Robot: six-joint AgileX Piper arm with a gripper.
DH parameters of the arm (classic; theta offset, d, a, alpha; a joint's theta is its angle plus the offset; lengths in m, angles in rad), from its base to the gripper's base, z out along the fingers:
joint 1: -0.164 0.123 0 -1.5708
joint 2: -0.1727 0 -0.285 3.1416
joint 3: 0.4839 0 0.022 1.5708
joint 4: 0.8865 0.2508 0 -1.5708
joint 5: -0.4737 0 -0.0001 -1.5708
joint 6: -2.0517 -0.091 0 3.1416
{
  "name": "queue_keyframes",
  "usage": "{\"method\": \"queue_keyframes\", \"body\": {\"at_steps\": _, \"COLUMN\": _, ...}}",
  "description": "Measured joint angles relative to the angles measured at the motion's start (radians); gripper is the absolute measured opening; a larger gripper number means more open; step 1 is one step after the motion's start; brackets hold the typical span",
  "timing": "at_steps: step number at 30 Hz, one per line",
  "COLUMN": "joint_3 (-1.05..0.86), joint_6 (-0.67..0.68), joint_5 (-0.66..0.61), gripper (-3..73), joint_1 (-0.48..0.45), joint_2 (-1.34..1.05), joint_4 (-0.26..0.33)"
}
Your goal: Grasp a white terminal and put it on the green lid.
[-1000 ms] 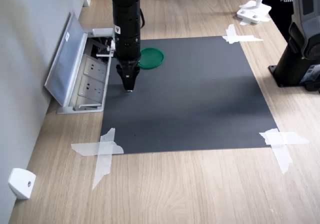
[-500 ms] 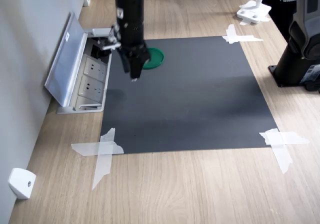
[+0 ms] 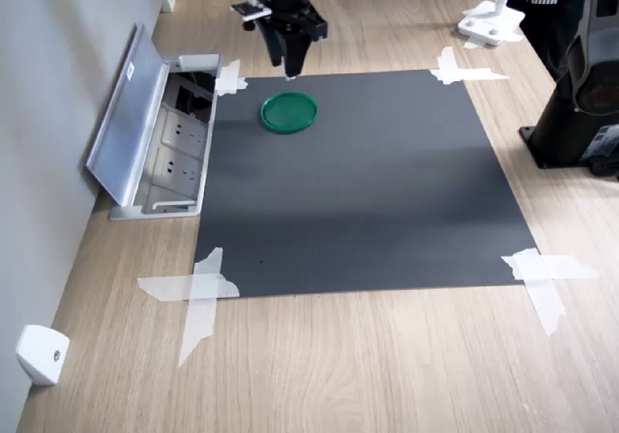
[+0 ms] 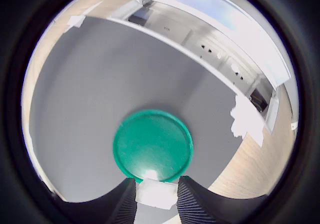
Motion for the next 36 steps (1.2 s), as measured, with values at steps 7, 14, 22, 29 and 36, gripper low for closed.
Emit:
{"method": "queue_keyframes", "body": {"at_steps": 7, "joint_3": -0.069, "joint_6": 0.074, "joint_5": 0.097, "gripper": 31.1, "joint_1": -0.012, "joint_2": 0.024, "joint_4": 0.013}}
{"method": "queue_keyframes", "body": {"at_steps": 14, "joint_3": -0.071, "joint_6": 0.087, "joint_5": 0.118, "gripper": 31.1, "joint_1": 0.023, "joint_2": 0.067, "joint_4": 0.049}}
{"method": "queue_keyframes", "body": {"at_steps": 22, "joint_3": -0.074, "joint_6": 0.086, "joint_5": 0.116, "gripper": 31.6, "joint_1": 0.052, "joint_2": 0.086, "joint_4": 0.037}}
{"method": "queue_keyframes", "body": {"at_steps": 29, "joint_3": -0.075, "joint_6": 0.056, "joint_5": 0.150, "gripper": 54.1, "joint_1": 0.053, "joint_2": 0.084, "joint_4": 0.023}}
{"method": "queue_keyframes", "body": {"at_steps": 36, "joint_3": -0.079, "joint_6": 0.051, "joint_5": 0.176, "gripper": 64.4, "joint_1": 0.053, "joint_2": -0.019, "joint_4": 0.099}}
